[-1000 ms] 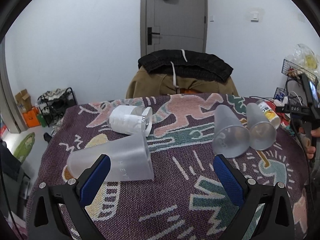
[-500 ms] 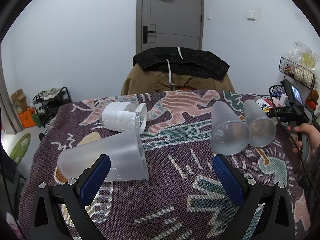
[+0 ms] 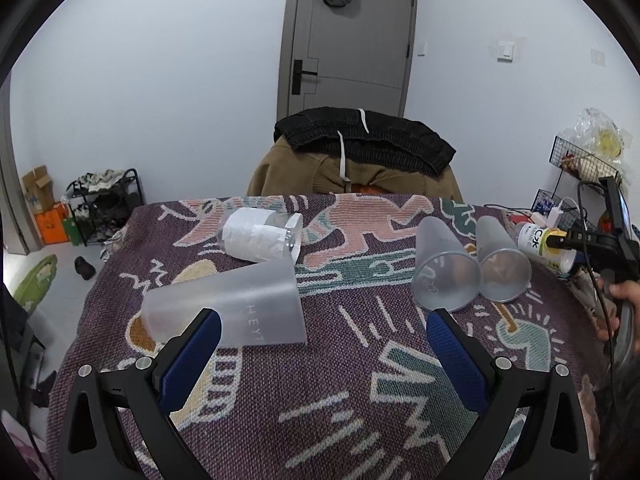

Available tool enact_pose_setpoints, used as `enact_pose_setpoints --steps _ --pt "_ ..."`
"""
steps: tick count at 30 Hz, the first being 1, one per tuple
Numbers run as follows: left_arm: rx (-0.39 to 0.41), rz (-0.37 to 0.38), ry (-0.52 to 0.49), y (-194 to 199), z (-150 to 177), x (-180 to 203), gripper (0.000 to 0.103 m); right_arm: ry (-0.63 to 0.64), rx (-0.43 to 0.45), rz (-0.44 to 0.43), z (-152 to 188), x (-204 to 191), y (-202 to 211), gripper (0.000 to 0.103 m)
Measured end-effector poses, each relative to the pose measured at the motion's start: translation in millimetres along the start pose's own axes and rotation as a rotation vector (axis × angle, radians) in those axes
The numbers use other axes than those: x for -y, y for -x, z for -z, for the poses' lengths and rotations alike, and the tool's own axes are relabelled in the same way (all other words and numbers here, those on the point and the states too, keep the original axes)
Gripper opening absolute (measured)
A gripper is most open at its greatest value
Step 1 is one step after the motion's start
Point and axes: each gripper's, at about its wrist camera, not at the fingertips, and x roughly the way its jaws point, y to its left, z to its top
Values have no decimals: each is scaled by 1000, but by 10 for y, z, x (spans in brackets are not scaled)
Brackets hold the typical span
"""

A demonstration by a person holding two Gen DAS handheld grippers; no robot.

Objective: Flip cup upside down
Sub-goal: 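Close the right gripper around the bottle's body and lift it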

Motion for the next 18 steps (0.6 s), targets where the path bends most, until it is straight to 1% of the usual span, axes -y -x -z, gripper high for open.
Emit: enact_pose_setpoints --steps 6,11,15,18 --pt "18 15 7 213 82 -42 103 12 53 -13 290 -100 401 64" --pt "28 22 18 359 154 -101 103 35 99 -41 528 -235 733 64" --pt "35 24 32 472 224 -163 103 68 153 -43 712 -372 1003 64" --pt "41 23 46 550 265 -196 103 86 178 -68 830 -469 1182 64"
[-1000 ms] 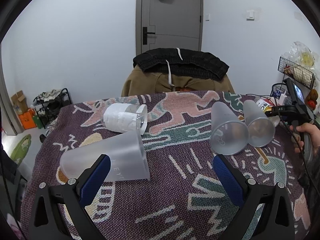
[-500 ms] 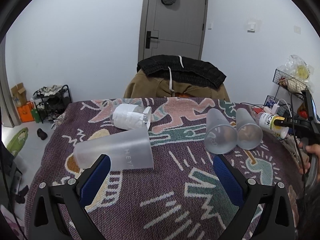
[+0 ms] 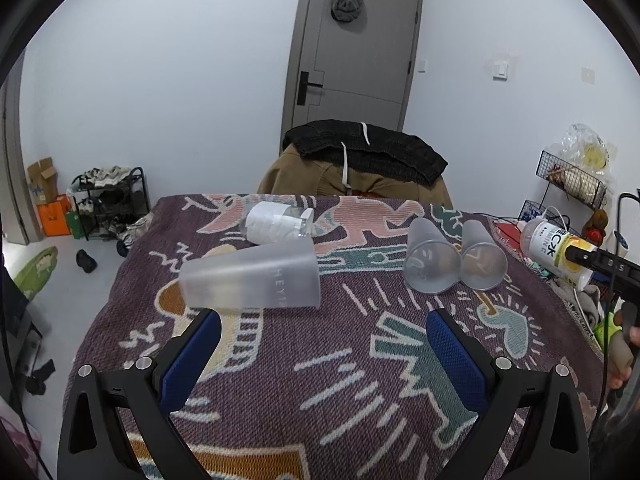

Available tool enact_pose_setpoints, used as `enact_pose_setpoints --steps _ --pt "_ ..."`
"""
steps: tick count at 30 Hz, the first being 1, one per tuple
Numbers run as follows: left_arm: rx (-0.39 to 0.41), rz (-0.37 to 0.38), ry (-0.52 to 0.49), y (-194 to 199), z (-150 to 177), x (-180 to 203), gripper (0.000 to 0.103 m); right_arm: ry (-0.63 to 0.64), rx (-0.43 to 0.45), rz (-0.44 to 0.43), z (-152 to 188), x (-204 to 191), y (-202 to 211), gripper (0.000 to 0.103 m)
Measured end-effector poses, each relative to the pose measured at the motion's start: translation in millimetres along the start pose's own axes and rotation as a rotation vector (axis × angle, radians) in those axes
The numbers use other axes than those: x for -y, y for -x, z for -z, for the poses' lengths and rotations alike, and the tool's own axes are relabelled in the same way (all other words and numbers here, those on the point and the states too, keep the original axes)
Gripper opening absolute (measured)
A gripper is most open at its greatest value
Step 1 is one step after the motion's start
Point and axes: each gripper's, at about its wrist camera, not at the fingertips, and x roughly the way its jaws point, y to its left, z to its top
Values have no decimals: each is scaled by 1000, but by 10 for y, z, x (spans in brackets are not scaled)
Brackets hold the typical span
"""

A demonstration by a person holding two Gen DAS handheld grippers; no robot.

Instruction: Flip cup upside down

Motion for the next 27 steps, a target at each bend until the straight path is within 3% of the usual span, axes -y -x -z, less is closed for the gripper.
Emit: enact_pose_setpoints --steps 11,27 --pt "21 -19 51 298 159 -173 103 78 36 -106 340 -504 446 64" --pt "-54 -67 159 381 563 -593 103 75 -101 -311 1107 -1011 372 64"
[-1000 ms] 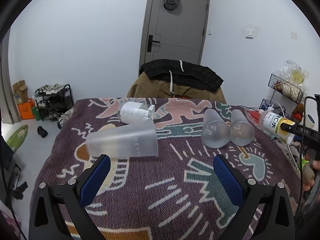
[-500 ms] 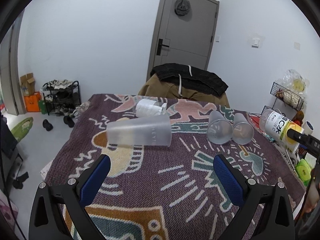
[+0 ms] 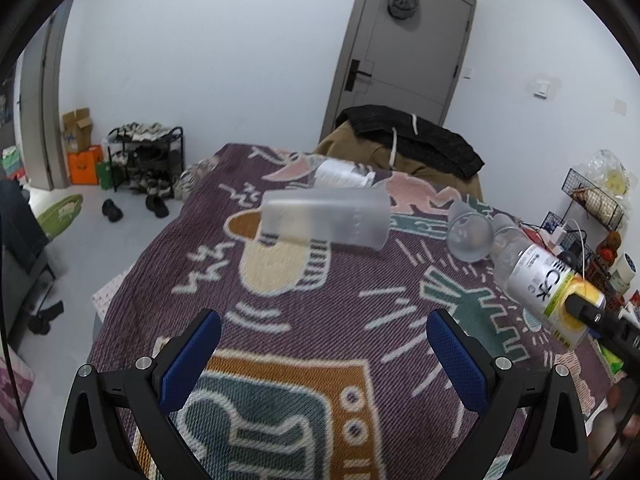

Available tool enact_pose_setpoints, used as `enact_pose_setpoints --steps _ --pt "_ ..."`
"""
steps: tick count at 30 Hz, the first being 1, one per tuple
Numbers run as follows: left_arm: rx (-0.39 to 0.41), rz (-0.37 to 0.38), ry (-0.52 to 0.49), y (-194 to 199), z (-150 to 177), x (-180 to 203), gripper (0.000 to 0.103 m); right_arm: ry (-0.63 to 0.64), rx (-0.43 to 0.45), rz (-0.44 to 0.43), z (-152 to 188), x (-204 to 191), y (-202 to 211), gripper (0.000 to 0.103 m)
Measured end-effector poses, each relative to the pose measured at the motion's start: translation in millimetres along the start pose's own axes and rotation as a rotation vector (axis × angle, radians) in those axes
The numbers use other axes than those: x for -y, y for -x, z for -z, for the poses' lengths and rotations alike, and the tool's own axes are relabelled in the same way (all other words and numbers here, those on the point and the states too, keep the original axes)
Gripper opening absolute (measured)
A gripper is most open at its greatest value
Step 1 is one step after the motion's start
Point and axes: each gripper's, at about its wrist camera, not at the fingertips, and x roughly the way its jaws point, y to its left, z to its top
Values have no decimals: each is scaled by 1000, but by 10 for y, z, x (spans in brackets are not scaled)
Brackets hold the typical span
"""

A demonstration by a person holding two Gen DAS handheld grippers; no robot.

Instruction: Flip cup upside down

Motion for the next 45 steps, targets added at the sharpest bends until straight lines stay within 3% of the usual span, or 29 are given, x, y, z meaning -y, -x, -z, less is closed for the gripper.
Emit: enact_pose_setpoints --steps 9,11,12,13,17,25,29,43,45 --pt "-69 46 27 -113 28 -7 103 -128 -220 -89 462 85 -436 65" --pt "-97 70 30 -171 -6 66 102 -168 -245 -140 471 137 -425 77" --pt "-107 79 29 -197 -29 116 102 -174 -229 -150 458 161 -368 91" --pt "-113 87 24 -211 -49 178 102 -174 -205 -152 444 178 -307 98" --pt "-127 114 -7 -265 -92 403 102 -152 -151 -157 346 248 -91 98" --pt "-204 138 -107 -484 -176 928 97 -130 -91 -72 187 494 96 98" --pt "-277 96 -120 -693 -205 1049 88 -128 -87 -54 163 607 48 98" --pt "-552 81 -96 -1385 -57 1302 88 -174 -95 -13 172 960 -39 98" --pt "-592 91 -76 -1468 -21 1291 75 -179 -94 -8 170 993 -37 98"
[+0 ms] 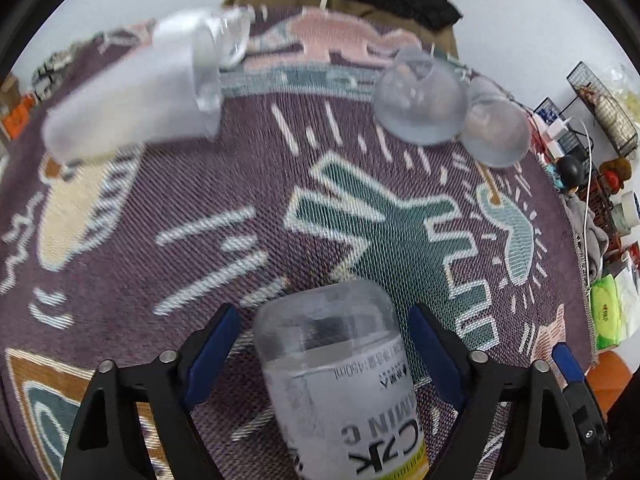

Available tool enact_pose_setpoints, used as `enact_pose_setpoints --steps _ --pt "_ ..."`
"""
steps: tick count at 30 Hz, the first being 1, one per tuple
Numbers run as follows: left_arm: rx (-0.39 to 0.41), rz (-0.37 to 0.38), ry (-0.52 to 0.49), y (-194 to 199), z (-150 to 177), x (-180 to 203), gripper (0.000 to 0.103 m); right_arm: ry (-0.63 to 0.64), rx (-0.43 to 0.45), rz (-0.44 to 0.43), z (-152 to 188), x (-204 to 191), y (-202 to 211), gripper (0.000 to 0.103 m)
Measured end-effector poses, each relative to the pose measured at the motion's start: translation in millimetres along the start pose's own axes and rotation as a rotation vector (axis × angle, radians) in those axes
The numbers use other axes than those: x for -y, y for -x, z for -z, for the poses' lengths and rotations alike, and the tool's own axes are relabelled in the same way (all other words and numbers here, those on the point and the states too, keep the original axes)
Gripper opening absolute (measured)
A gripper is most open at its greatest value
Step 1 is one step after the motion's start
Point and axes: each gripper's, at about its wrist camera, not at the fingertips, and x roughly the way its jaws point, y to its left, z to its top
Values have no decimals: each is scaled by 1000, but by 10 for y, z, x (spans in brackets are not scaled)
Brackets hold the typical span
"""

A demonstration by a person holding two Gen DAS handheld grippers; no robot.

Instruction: Flip cup upside down

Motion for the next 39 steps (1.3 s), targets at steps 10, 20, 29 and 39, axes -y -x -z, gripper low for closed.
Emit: enact_pose_setpoints --steps 10,20,29,39 --pt "130 55 -45 502 -4 157 68 -11 11 11 -30 67 29 98" --pt "372 -46 -219 972 141 503 67 20 49 23 -64 3 164 98" --pt "564 -188 -342 1060 338 726 67 -1 60 47 -113 114 177 98" --pt "602 -282 -411 857 532 936 67 -34 67 60 -148 255 195 98"
